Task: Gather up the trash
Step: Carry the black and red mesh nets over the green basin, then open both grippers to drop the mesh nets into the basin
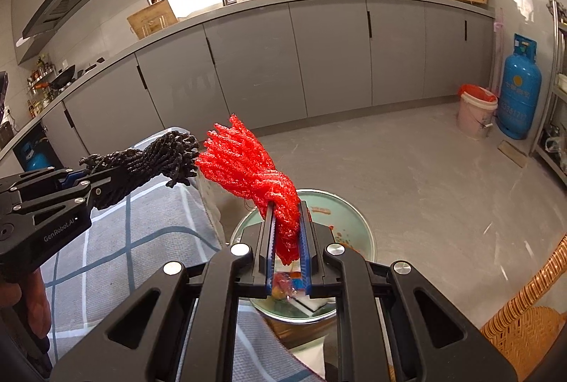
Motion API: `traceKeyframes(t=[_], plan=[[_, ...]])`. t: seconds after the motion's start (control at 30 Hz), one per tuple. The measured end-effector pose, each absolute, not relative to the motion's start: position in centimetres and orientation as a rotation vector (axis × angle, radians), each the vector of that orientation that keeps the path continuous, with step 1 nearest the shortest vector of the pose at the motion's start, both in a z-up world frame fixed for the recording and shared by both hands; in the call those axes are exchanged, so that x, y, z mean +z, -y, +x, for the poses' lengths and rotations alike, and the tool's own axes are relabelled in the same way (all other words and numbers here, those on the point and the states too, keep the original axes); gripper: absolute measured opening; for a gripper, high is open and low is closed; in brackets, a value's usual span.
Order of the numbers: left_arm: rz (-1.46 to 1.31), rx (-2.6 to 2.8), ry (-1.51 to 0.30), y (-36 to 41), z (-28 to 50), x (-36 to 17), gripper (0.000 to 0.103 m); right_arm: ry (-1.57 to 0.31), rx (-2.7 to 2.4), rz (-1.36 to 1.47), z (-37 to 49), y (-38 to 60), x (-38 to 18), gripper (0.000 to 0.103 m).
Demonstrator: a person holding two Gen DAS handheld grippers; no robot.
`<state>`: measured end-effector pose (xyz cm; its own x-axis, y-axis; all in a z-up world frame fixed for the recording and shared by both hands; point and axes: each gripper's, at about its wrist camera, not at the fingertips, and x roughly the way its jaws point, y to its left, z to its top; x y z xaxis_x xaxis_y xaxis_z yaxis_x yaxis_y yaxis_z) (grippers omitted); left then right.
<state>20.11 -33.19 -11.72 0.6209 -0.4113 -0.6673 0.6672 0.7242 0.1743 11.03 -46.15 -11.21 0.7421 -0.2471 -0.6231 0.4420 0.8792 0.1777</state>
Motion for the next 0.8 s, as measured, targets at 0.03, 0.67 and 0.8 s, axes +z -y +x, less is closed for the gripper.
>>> traceKeyframes(t=[0.03,0.67,0.8], plan=[[0.435,-0.646,-0.645,33.6,20.2,-11.9,0.018,-0.633,-0.390,0.332,11.1,46.5,-11.4,0.013],[0.452,-0.689,-0.694,39.2,21.6,-15.3,0.018,-0.660,-0.448,0.371,13.3,50.7,-13.7,0.014],[0.450,-0.696,-0.699,39.6,22.0,-15.7,0.019,-0.655,-0.439,0.382,14.1,51.2,-14.4,0.018]])
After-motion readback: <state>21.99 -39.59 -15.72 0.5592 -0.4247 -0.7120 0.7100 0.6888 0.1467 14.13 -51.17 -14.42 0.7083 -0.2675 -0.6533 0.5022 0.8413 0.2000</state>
